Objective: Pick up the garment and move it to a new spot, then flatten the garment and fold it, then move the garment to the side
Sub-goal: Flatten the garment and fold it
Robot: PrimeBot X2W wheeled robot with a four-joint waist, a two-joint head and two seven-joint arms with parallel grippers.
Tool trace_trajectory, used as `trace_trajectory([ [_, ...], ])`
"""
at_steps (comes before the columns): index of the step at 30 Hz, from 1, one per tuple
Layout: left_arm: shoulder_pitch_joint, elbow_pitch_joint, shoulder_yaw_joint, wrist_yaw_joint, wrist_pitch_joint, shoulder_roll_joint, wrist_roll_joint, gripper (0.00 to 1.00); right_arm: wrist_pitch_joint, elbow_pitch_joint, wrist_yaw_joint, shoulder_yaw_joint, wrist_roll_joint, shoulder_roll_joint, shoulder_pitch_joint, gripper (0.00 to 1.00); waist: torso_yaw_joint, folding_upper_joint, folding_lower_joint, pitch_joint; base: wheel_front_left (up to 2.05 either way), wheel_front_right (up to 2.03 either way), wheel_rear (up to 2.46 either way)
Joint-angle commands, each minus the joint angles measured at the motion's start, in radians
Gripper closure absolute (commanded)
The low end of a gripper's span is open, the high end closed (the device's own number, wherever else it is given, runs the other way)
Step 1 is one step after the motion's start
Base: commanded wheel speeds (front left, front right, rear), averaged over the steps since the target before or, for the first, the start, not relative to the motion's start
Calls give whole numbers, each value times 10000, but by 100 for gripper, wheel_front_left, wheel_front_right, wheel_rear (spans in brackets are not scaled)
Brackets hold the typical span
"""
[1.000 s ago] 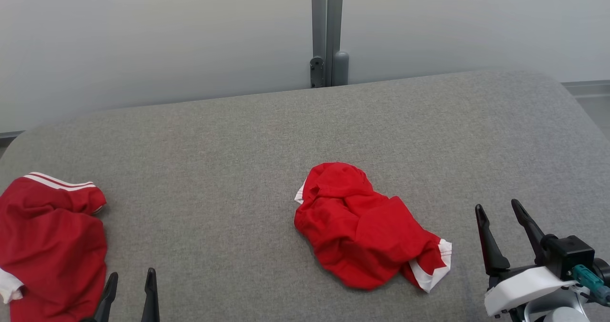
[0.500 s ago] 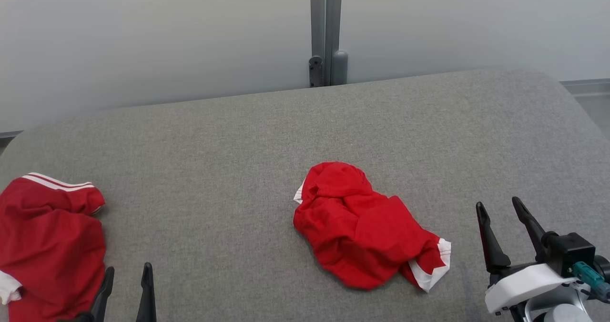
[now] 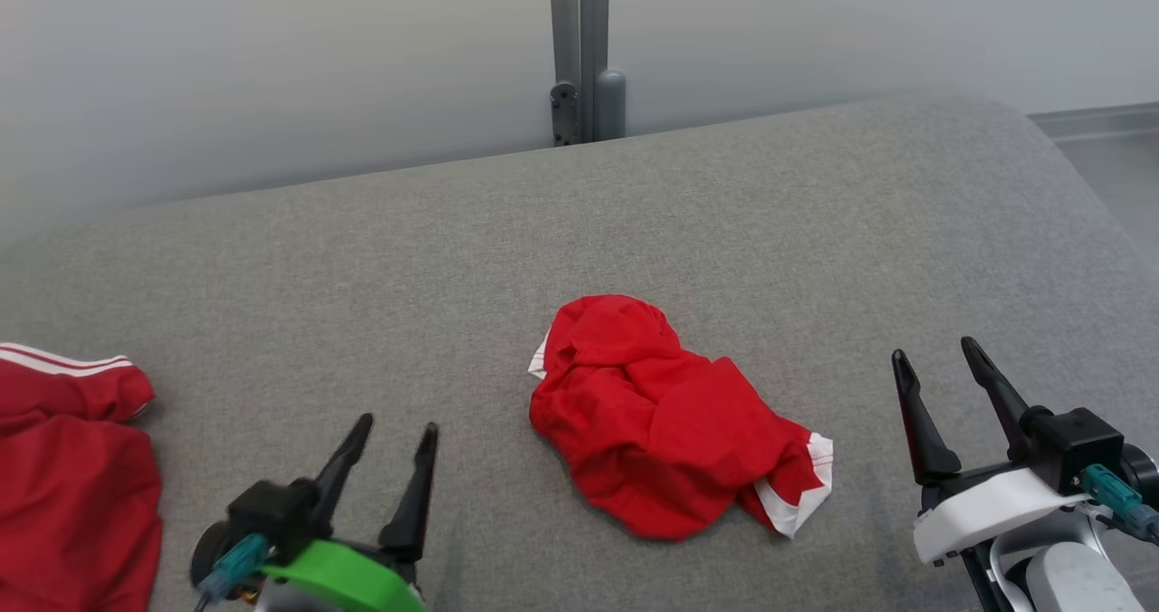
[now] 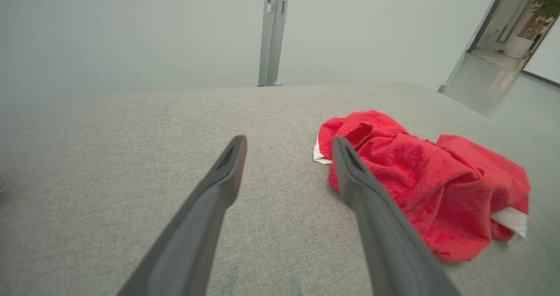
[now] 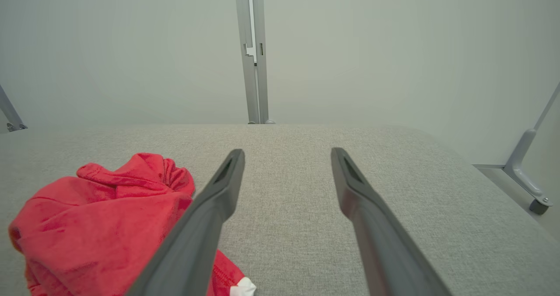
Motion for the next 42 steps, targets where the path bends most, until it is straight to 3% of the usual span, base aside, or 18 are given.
trace_trajectory([
  [1,-456,251,-448,-31,192,-24,-320,0,-29,-3,1,48,42,-50,-138,0,-256,0,0,238,0,0,0],
  [9,-2359,1835,-3332,-29,1433,-333,-1562,0,-28,-11,1,175,-13,56,-497,0,-943,0,0,793,0,0,0],
  [16,-3278,2948,-4567,-29,1551,-208,-2179,0,-28,-63,1,51,-19,144,-671,0,-1400,0,0,1115,0,0,0],
  [17,-3429,3160,-4587,-29,1432,-267,-2165,13,-28,-76,1,22,-19,150,-674,0,-1429,0,0,1145,0,0,0],
  [19,-3684,3454,-4793,-29,1370,-417,-2320,100,-28,-76,1,-4,-10,181,-692,0,-1481,0,0,1195,0,0,0],
  [23,-4226,3629,-4869,-29,1413,-528,-2880,100,-28,-53,1,-58,-15,219,-717,0,-1525,0,0,1217,0,0,0],
  [26,-4753,3497,-4778,-13,1720,-291,-2956,100,-28,-40,1,-120,-45,229,-615,0,-1486,0,0,1147,0,0,0],
  [36,-6308,1760,-3922,1491,2436,969,-2374,100,-28,70,1,-20,-34,302,-385,0,-1332,0,0,797,0,0,0],
  [42,-7266,1717,-3893,1974,2394,1518,-1557,100,-28,108,1,102,37,234,-522,0,-1393,0,0,756,0,0,0],
])
